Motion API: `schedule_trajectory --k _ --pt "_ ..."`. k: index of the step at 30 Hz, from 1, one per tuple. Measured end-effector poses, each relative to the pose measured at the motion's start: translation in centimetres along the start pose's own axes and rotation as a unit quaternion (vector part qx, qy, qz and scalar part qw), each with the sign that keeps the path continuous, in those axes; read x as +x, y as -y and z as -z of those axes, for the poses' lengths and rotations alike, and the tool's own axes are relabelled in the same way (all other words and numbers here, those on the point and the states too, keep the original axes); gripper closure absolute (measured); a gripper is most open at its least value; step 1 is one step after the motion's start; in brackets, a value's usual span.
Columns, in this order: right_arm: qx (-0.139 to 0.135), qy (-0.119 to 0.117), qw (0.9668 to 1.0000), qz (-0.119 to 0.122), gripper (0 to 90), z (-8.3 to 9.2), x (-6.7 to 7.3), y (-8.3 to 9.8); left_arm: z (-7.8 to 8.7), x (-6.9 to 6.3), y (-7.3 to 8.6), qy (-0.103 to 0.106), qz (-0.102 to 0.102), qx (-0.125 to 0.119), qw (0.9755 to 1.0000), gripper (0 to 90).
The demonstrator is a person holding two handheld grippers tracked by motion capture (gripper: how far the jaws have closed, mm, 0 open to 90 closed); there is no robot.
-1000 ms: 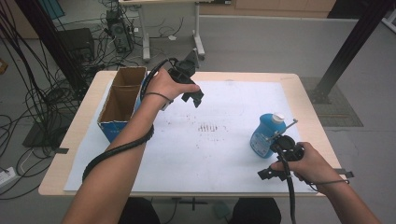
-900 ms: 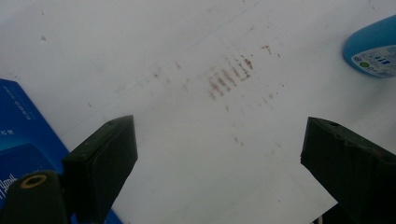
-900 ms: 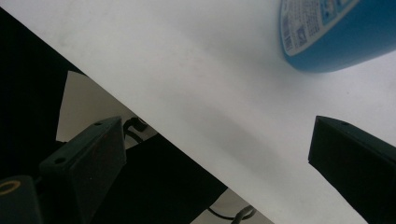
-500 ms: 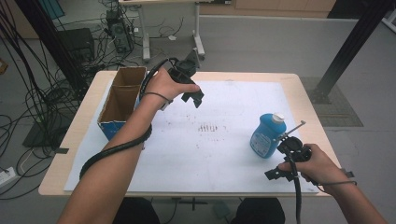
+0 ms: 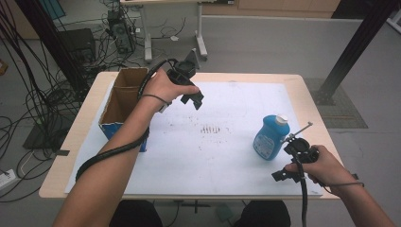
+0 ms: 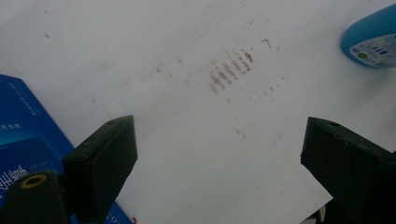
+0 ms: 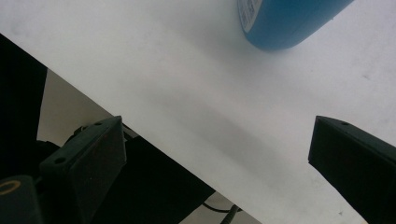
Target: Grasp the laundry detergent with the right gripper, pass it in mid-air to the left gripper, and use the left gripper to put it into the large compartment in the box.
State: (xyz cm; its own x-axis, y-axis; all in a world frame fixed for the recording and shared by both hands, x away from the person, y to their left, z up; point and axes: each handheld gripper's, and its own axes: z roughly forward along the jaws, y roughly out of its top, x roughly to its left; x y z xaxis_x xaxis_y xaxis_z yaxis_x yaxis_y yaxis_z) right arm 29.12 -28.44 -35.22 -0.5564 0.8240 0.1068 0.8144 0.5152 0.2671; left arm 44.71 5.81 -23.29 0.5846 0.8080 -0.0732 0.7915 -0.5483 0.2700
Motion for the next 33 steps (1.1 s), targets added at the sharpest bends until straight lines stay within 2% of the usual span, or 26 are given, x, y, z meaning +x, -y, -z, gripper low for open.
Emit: schedule_trajectory --k 22,33 --pt "0.012 0.008 0.9998 -0.016 4.0 -0.8 -1.3 0.9 -0.5 0.3 0.2 0.006 0.004 -0.001 1.0000 11.1" --pt "0.000 0.012 0.9997 -0.019 4.1 -1.7 -2.0 1.3 -0.5 -0.1 0.1 0.001 -0.001 -0.001 1.0000 11.1"
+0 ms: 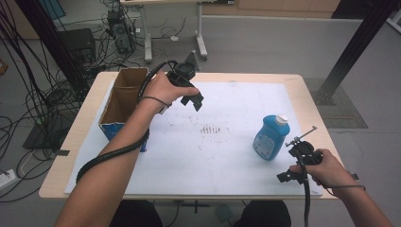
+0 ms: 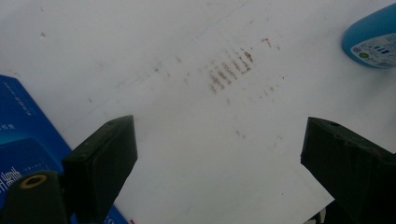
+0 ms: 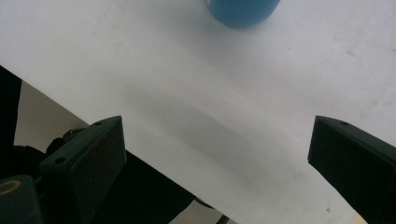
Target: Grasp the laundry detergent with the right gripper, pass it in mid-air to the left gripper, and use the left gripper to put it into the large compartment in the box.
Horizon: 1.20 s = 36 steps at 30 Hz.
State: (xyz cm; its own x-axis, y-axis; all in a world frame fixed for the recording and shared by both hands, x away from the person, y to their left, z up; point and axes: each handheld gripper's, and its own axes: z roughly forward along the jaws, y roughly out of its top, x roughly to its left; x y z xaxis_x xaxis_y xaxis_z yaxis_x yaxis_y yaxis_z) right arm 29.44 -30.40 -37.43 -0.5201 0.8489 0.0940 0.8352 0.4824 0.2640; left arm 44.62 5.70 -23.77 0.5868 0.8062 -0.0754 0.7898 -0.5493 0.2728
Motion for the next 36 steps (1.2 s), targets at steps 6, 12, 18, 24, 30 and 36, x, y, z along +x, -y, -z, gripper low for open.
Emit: schedule_trajectory --k 6,12,18,24,30,36 --pt "-0.011 0.003 0.9999 -0.002 4.2 -0.7 -0.4 0.3 0.0 -0.1 0.1 0.001 0.000 -0.004 1.0000 11.1" --pt "-0.023 0.008 0.9997 0.006 4.2 -1.2 -0.6 0.4 0.0 -0.1 0.3 0.001 -0.001 -0.007 1.0000 11.1" --pt "-0.044 0.015 0.9989 0.002 4.3 -1.7 -0.7 0.5 0.0 -0.3 0.4 0.003 -0.001 -0.011 0.9999 11.1" --pt "-0.077 0.018 0.9969 0.003 4.2 -2.2 -0.9 0.7 -0.2 -0.5 0.5 0.005 -0.003 -0.012 0.9999 11.1" --pt "-0.121 0.015 0.9925 0.008 4.2 -2.4 -1.0 0.9 -0.2 -0.5 0.5 0.004 -0.005 -0.013 0.9999 11.1" --pt "-0.175 0.014 0.9845 0.002 4.2 -2.3 -1.3 1.2 -0.2 -0.6 0.6 0.004 -0.003 -0.014 0.9999 11.1"
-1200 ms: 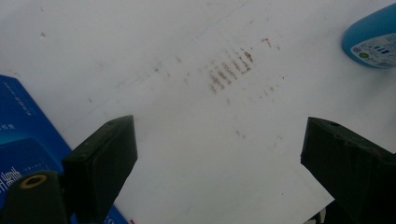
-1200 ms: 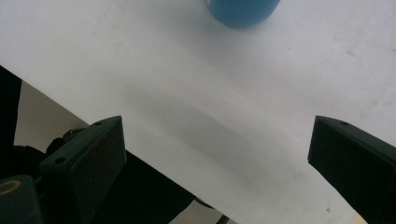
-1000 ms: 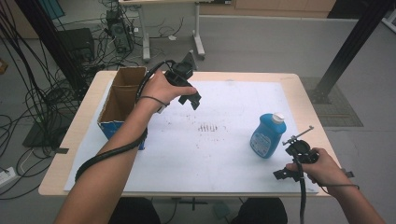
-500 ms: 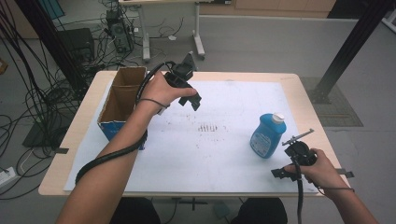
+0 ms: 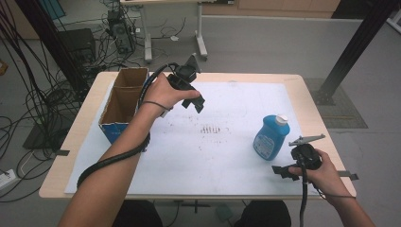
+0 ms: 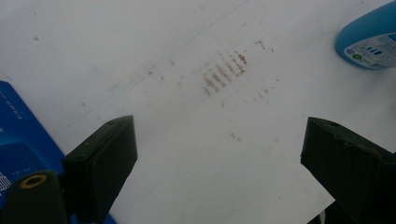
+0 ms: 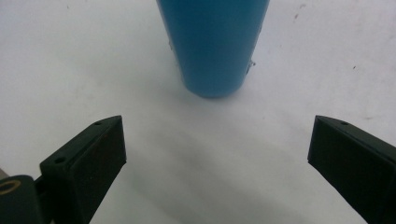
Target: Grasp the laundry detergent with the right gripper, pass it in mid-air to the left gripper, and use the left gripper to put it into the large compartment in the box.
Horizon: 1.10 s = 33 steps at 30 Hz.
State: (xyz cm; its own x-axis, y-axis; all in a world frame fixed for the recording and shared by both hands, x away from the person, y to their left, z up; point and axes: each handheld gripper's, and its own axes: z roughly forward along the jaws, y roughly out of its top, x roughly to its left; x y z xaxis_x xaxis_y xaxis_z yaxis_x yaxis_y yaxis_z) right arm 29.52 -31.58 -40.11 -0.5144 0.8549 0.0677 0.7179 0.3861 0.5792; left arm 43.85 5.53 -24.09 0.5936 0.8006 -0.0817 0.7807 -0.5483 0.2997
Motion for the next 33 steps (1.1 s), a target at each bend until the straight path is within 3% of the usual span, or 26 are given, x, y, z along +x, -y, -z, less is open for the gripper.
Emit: schedule_trajectory --k 5,23,33 --pt "-0.041 -0.011 0.9991 0.000 4.7 0.1 -0.2 0.2 0.0 0.0 0.2 -0.001 0.001 0.000 1.0000 11.1" --pt "-0.111 -0.027 0.9934 0.002 4.1 -0.6 -0.3 0.7 -0.1 0.1 0.6 -0.001 0.006 -0.004 1.0000 11.1" --pt "-0.170 -0.036 0.9848 0.000 4.0 -0.9 -0.7 1.3 0.5 0.4 0.8 -0.004 0.012 -0.011 0.9999 11.0"
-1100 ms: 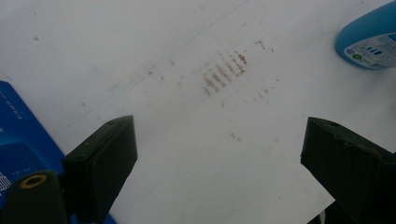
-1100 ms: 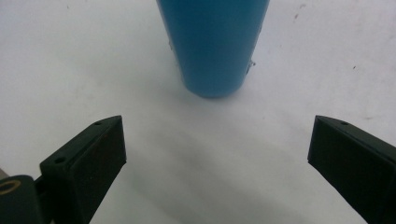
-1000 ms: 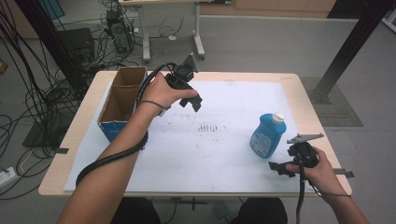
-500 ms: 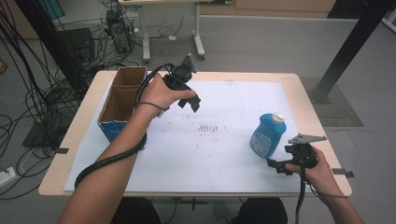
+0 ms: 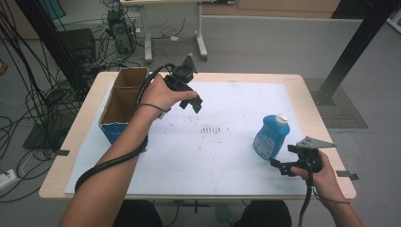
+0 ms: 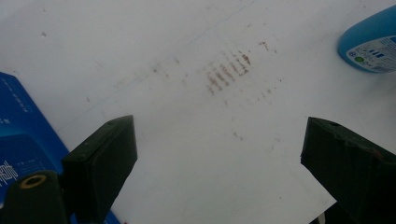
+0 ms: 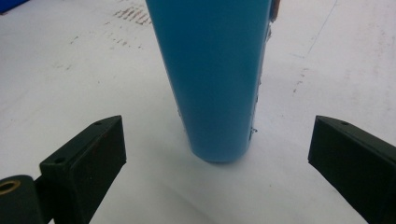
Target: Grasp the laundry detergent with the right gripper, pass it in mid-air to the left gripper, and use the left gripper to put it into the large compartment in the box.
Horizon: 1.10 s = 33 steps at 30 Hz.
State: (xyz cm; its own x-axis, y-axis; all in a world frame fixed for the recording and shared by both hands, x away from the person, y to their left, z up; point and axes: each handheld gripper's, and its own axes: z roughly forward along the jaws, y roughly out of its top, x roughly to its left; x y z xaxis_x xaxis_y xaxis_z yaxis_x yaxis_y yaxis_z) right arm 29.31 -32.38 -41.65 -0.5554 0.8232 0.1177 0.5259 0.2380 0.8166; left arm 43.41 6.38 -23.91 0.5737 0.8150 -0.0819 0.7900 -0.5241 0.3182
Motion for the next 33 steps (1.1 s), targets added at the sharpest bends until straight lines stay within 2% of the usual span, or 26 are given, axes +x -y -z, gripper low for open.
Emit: schedule_trajectory --k 7,18,33 --pt "-0.028 0.002 0.9996 0.005 3.8 -0.2 0.0 0.5 0.1 0.1 0.3 -0.007 0.003 0.000 1.0000 10.9" --pt "-0.066 0.006 0.9973 0.030 3.1 -0.6 0.2 1.2 0.4 0.3 0.5 -0.004 0.007 -0.005 1.0000 10.9" --pt "-0.112 0.000 0.9932 0.031 2.1 -0.8 0.2 1.7 0.4 0.1 0.5 -0.003 0.008 -0.003 1.0000 10.6"
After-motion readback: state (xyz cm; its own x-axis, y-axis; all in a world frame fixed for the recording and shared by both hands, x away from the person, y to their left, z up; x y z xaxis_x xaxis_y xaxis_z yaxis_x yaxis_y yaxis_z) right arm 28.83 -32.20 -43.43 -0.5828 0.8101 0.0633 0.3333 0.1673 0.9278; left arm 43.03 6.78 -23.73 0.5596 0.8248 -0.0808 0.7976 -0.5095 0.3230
